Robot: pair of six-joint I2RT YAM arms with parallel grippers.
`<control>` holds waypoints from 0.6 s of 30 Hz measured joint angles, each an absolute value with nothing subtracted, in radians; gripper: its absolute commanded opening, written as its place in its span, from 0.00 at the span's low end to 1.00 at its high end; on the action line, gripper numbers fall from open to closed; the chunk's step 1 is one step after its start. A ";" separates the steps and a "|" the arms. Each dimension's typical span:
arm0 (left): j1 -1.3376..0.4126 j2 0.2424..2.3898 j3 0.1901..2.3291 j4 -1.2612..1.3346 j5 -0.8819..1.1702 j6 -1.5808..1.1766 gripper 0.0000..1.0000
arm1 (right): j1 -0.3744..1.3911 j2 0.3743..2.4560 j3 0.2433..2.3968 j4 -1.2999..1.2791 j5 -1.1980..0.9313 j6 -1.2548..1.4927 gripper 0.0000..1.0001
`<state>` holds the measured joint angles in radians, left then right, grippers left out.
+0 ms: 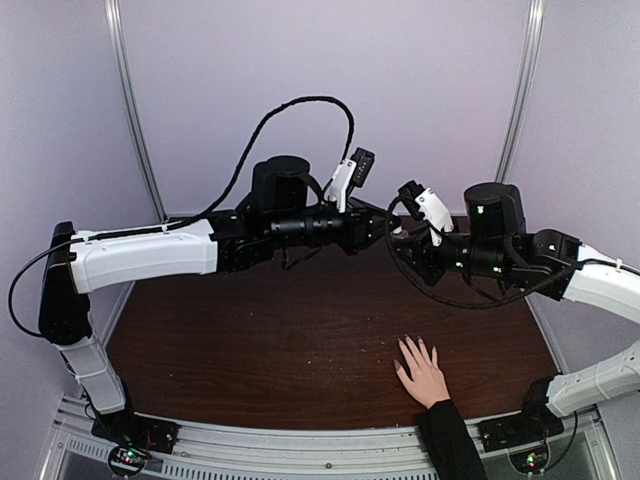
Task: Paint the nails
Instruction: Screw the nail polish bottle cap onto the nail polish bottle.
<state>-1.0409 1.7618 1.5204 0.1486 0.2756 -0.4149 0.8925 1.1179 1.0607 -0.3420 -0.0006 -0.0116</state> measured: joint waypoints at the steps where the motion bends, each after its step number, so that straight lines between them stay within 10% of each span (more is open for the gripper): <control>1: -1.040 1.762 1.520 0.149 0.276 -0.414 0.09 | 0.892 1.118 1.061 -0.342 -0.003 -0.012 0.00; 18: -1.019 1.733 1.484 0.217 0.508 -0.382 0.00 | 0.884 1.052 1.061 -0.371 -0.200 -0.058 0.00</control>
